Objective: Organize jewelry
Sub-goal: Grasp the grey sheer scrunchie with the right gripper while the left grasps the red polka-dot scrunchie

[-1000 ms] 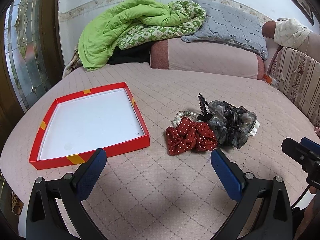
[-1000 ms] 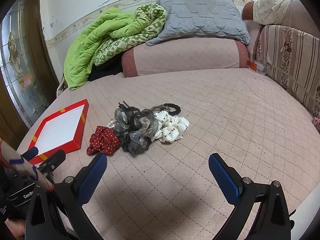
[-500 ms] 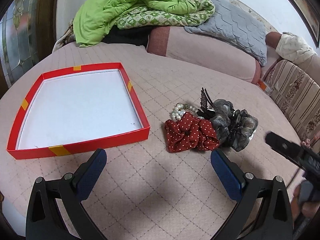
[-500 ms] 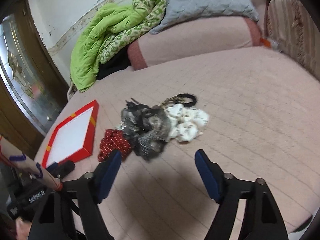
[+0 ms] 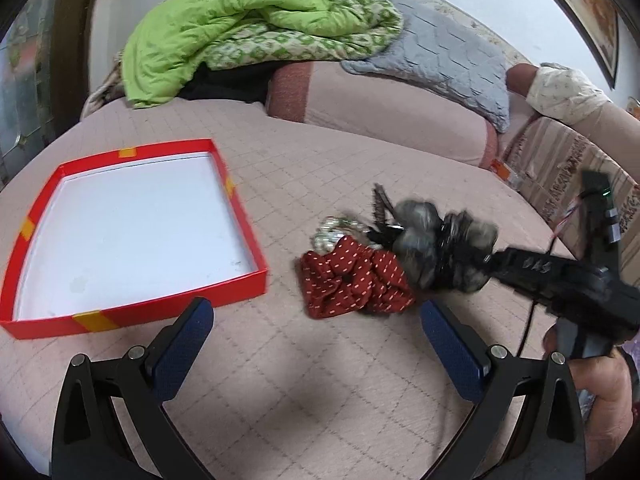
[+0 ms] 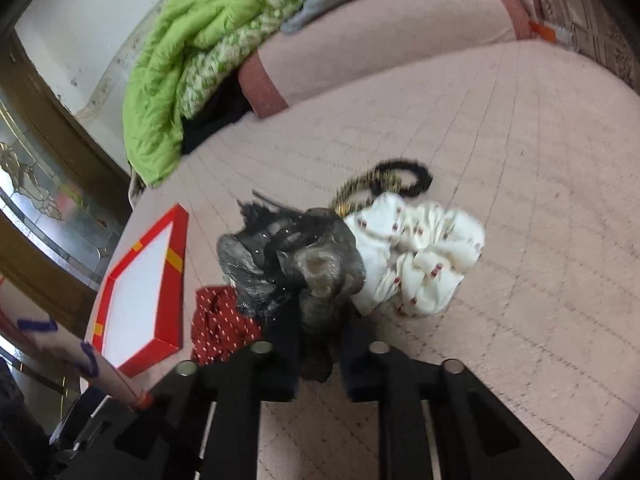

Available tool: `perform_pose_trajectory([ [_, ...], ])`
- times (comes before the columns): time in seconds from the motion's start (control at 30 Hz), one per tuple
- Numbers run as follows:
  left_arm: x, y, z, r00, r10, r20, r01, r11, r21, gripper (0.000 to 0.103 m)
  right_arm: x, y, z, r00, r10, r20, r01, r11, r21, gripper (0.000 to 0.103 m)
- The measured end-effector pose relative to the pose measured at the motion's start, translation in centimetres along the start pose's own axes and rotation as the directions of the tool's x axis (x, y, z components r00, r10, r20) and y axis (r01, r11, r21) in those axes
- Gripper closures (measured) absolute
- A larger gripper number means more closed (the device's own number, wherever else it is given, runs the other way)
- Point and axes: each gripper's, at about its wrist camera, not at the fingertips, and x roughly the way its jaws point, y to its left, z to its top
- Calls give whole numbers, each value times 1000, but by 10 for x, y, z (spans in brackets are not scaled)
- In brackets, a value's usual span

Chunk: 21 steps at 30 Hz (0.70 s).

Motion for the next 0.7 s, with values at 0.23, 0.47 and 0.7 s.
perform_pose_trajectory([
  [0.23, 29, -26, 8, 998, 23, -57, -18, 996, 87, 0, -56, -5, 4, 986, -10, 168, 17, 999, -42, 89],
  [0.47, 69, -41, 18, 992, 39, -119, -25, 993, 116, 24, -62, -13, 8, 986, 7, 167, -2, 1000, -26, 89],
  [0.7, 97, -44, 18, 983, 24, -184, -1, 992, 124, 71, -61, -6, 5, 986, 33, 165, -26, 999, -46, 89],
])
